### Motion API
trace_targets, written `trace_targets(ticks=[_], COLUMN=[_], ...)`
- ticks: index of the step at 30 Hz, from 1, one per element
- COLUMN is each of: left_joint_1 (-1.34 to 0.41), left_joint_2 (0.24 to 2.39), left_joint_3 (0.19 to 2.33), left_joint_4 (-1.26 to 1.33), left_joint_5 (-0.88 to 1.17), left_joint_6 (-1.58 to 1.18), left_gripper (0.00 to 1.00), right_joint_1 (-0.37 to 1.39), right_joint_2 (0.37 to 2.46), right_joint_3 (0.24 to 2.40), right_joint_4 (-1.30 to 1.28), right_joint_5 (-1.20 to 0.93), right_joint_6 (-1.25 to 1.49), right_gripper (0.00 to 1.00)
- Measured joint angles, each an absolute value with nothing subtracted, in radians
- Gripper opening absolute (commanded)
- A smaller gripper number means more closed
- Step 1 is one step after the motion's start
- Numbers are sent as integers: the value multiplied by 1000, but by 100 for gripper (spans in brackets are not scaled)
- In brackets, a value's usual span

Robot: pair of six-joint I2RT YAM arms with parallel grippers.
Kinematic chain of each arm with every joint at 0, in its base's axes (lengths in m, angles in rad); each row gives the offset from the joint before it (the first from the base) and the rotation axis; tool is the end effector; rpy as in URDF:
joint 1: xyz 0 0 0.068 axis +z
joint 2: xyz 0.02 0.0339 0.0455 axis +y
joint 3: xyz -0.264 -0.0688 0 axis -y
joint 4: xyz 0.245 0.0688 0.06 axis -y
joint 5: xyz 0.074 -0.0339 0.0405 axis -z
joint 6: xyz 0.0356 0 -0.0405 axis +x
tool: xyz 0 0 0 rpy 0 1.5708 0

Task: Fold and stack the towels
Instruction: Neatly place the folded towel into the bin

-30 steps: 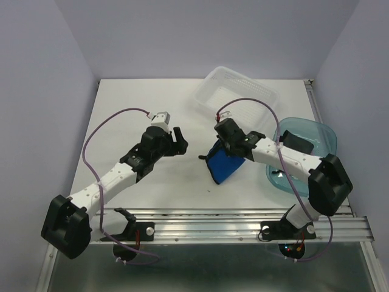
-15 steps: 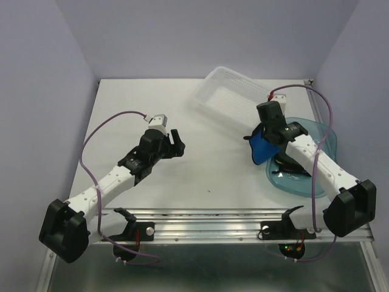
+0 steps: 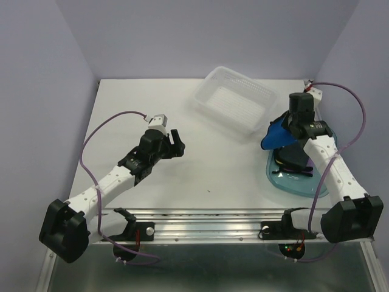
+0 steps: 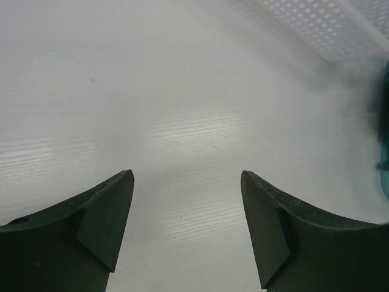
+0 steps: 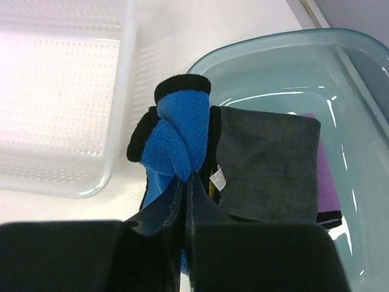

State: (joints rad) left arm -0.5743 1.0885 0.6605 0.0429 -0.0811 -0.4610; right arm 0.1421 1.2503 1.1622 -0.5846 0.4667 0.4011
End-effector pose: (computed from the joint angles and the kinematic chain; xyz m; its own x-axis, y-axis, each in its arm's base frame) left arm 0.2088 -0.1317 0.2592 -0.4953 -0.2076 -0.8436 0.2882 0.8768 -0.3850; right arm 0.2685 0.0222 0.3363 -0.4812 0.2834 -0.8295 0.4451 0.8942 0.0473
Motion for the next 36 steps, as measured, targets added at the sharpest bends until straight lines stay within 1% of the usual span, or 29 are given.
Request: trace_targets(ticks=[5,8,21,36], left_joint_1=[-574,-574,-574,-574], left_joint_2=[1091,1100,1133,1149], left_joint_3=[661,661,661,661], left_joint_4=[44,47,53,64], left_joint_5=[-80,-80,-79,-59], left_joint_6=[-461,-461,-461,-456], left_gripper=[83,82,82,82], right_joint_1=[63,15,-90,-144], right_joint_2=[1176,1167,1206,1276], right_joint_3=[1097,1063,981,980], right_joint_4=[-558,-546,-539,-538], right_joint_5=[420,406,381,412], right_joint_6=[439,450,438,351], right_gripper=[1,1,1,1])
